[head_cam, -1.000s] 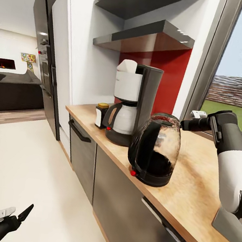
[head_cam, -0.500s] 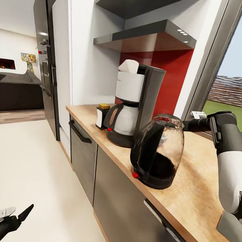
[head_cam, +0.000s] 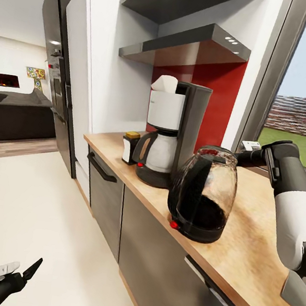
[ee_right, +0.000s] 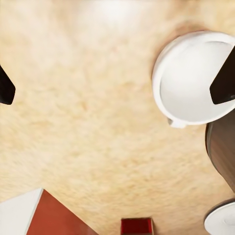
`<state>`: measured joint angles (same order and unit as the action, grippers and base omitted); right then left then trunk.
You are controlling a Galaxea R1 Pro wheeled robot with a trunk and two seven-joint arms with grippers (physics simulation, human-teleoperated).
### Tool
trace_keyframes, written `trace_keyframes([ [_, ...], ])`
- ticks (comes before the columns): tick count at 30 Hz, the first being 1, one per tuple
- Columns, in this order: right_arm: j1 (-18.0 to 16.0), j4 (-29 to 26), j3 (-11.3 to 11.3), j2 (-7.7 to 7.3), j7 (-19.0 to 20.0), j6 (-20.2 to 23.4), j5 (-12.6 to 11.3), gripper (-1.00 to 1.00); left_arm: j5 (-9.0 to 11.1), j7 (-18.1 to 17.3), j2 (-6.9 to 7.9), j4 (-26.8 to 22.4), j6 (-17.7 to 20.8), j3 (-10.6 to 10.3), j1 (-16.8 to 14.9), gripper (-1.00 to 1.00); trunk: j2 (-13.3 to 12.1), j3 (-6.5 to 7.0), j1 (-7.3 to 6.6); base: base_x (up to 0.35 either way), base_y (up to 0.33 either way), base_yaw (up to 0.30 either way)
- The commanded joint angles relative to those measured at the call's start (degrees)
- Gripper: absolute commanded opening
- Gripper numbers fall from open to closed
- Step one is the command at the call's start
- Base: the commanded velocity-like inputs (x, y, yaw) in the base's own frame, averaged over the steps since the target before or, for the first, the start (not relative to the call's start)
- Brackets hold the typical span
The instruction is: Set up a coffee station on the kitchen countertop: keep the coffee maker on the countertop, move the bottle of coffee from the kitchen shelf to the counter next to the coffee maker, place a paper coffee filter on top of the coffee maker, put the saucer next to the coffee maker with the coffee cup on the saucer, and place the electric kettle next to the coffee maker.
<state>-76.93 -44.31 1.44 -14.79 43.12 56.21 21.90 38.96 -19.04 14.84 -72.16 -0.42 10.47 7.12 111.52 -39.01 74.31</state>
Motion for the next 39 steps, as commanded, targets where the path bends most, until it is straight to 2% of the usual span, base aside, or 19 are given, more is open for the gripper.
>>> trace_keyframes([
  [1,-0.02,-0.04,0.14,0.03,0.57,0.13,0.6,1.0,0.44,-0.21,0.02,0.0,-0.02,-0.01,0.0,1.0,0.02,-0.05,0.0,0.08,0.005,0.0],
  [19,0.07,0.38,-0.08,0.32,0.57,0.13,0.49,1.0,0.42,-0.21,0.02,0.0,-0.02,-0.01,0.0,1.0,0.02,-0.05,0.0,0.042,0.001,0.0],
  [28,0.56,1.02,-0.09,0.39,3.42,0.08,0.52,1.0,0.46,-0.21,0.04,0.0,0.06,-0.01,0.0,1.0,0.02,-0.05,0.0,0.0,0.0,0.0],
  [35,0.82,1.24,-0.05,0.33,3.92,0.05,0.58,1.0,0.45,-0.21,0.03,0.0,0.07,-0.01,0.0,1.0,0.02,-0.05,0.0,0.0,0.0,0.0],
  [39,0.88,1.24,-0.04,0.26,3.99,0.04,0.59,1.0,0.44,-0.21,0.04,0.0,0.07,-0.01,0.0,1.0,1.63,-0.77,0.88,0.0,0.0,0.0],
])
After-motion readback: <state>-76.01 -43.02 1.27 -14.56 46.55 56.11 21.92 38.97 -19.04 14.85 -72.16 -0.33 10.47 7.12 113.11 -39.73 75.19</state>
